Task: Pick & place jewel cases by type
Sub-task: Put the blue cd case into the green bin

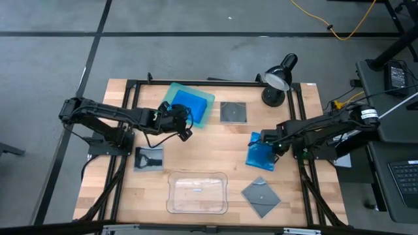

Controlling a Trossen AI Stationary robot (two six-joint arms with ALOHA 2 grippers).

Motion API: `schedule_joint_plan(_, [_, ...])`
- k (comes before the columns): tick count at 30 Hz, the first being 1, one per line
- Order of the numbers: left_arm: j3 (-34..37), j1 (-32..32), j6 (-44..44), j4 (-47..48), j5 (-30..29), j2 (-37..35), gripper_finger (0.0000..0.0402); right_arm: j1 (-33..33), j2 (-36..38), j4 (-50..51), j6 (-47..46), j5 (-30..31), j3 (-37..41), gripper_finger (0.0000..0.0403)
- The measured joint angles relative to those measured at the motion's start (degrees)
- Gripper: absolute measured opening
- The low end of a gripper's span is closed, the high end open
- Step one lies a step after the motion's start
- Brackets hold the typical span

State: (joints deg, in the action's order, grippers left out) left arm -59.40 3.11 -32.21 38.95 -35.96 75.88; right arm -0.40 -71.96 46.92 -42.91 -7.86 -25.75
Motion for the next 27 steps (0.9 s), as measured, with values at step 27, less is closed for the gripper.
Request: schedule_joint_plan(27, [0.0,-4.5,-4.1,-17.9,24.0,14.7,0.0068,-2.8,-28.6,9.7,19.9,-0.3,-24.6,0.0009])
